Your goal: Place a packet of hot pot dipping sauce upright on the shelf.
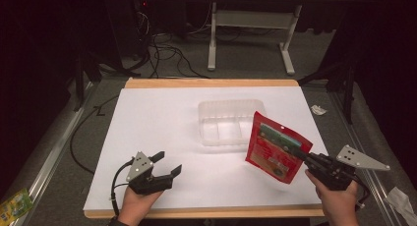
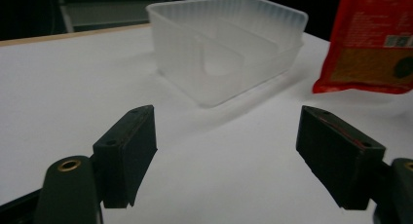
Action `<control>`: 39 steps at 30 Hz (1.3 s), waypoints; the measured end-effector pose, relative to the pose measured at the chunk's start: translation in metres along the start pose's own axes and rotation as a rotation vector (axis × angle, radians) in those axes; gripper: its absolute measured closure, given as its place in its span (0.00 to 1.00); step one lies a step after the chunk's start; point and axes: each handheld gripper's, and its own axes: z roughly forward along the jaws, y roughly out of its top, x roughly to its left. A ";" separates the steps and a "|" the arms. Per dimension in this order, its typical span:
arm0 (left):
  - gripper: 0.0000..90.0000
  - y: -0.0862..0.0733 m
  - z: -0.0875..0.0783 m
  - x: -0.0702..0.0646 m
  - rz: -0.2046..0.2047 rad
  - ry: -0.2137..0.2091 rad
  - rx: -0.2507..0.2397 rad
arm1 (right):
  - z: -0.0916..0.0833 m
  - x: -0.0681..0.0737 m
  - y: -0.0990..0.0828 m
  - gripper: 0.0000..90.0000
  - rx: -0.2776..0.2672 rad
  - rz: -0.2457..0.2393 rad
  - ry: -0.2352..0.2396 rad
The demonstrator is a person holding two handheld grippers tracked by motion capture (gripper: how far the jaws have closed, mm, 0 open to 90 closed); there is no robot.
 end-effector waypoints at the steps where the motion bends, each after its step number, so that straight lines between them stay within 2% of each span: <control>1: 0.26 0.001 0.003 -0.004 0.012 -0.009 0.002 | 0.002 0.002 0.000 1.00 0.001 -0.004 0.004; 5: 0.26 0.005 0.018 -0.017 0.009 -0.048 -0.006 | 0.011 0.010 0.001 1.00 0.011 -0.005 0.031; 13: 0.26 0.012 0.035 -0.028 0.010 -0.071 -0.021 | 0.028 0.023 0.001 1.00 0.014 -0.005 0.080; 16: 0.26 0.016 0.040 -0.033 0.019 -0.080 -0.030 | 0.036 0.032 0.001 1.00 0.024 -0.022 0.097; 17: 0.26 0.020 0.044 -0.035 0.015 -0.087 -0.049 | 0.038 0.034 0.001 1.00 0.027 -0.021 0.103; 19: 0.26 0.023 0.047 -0.035 0.011 -0.090 -0.057 | 0.043 0.038 0.003 1.00 0.029 -0.021 0.118; 20: 0.26 0.027 0.052 -0.034 -0.006 -0.102 -0.068 | 0.046 0.040 0.004 1.00 0.033 -0.022 0.125; 22: 0.26 0.028 0.055 -0.033 -0.015 -0.119 -0.072 | 0.051 0.042 0.007 1.00 0.038 -0.029 0.140; 26: 0.26 0.021 0.053 -0.032 0.033 -0.126 -0.042 | 0.066 0.049 0.011 1.00 0.060 -0.035 0.170; 29: 0.26 0.018 0.050 -0.028 0.035 -0.124 -0.034 | 0.069 0.052 0.010 1.00 0.051 -0.032 0.191; 30: 0.27 0.017 0.049 -0.026 0.028 -0.130 -0.035 | 0.071 0.053 0.006 1.00 0.040 -0.018 0.211; 32: 0.27 0.018 0.051 -0.024 0.006 -0.138 -0.041 | 0.074 0.055 0.005 1.00 0.049 -0.025 0.223; 34: 0.27 0.018 0.054 -0.025 -0.004 -0.148 -0.040 | 0.077 0.057 0.002 1.00 0.052 -0.009 0.244; 39: 0.34 0.016 0.060 -0.030 0.011 -0.185 -0.022 | 0.082 0.065 -0.001 1.00 0.058 -0.003 0.280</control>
